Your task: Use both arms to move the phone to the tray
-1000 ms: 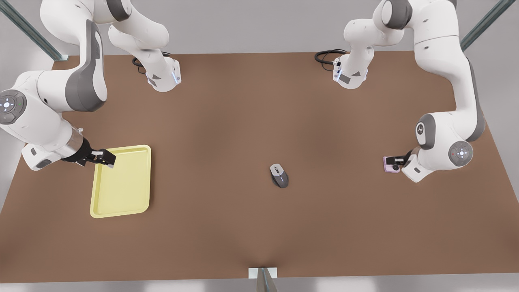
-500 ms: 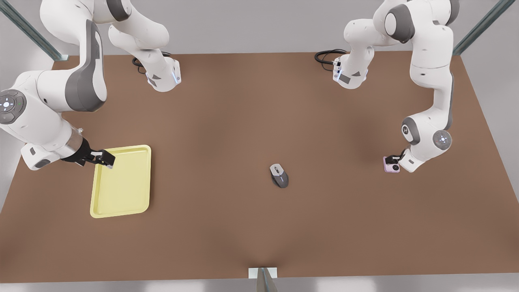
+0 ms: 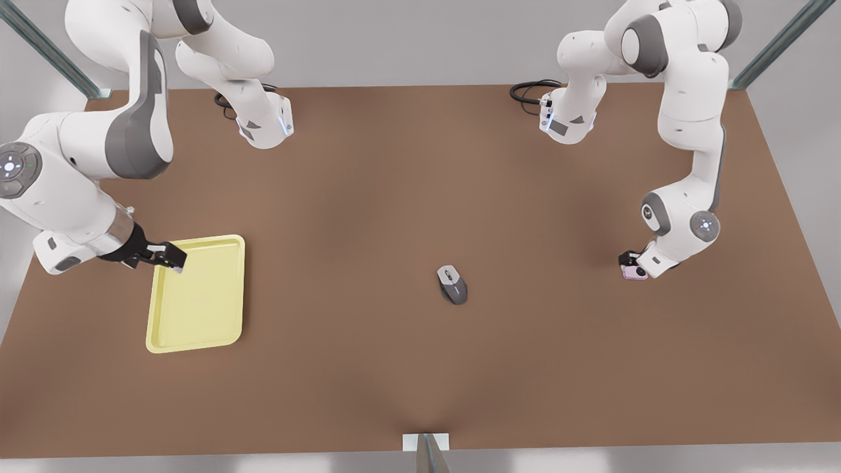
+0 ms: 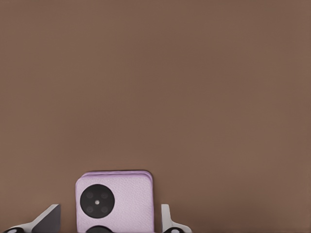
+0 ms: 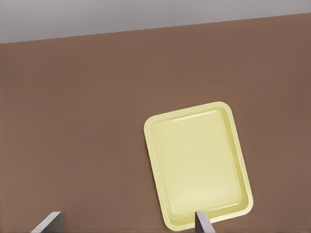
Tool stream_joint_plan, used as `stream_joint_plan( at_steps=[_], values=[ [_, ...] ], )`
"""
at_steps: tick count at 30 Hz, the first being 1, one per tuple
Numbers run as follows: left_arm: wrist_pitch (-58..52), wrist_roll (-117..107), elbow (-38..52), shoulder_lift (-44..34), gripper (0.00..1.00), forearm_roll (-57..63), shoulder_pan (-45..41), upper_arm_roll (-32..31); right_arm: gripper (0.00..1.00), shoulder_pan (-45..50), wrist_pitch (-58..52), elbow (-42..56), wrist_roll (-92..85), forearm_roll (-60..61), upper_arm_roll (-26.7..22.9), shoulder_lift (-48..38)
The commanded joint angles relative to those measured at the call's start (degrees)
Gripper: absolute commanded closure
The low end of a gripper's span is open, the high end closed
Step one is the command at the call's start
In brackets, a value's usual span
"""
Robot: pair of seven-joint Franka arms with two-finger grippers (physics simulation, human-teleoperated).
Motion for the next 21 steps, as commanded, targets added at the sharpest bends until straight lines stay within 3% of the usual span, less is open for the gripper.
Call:
stream_joint_plan(
  at_steps=[1,6,7,15,21],
  values=[
    [0.54,5.4,0.04,0.57,0.0,-0.24,0.1,0.0,0.0,-0.58,-2.8,0.27,0.05,0.1,-0.31,-0.41],
    [0.72,5.31,0.04,1.27,0.01,-0.24,0.1,0.0,0.0,-1.1,-2.27,0.63,0.23,0.1,-0.4,-0.23],
    [0.63,5.31,0.04,1.36,0.06,-0.24,0.1,0.0,0.0,-1.1,-2.19,0.63,0.31,0.1,-0.4,-0.06],
    [0.36,5.31,0.13,1.53,0.18,-0.24,0.1,-0.08,0.0,-1.1,-2.19,0.63,0.4,0.1,-0.31,-0.06],
    [0.36,5.4,0.13,1.89,0.18,-0.33,0.01,-0.17,0.0,-1.1,-2.19,0.63,0.4,0.1,-0.31,-0.06]
  ],
)
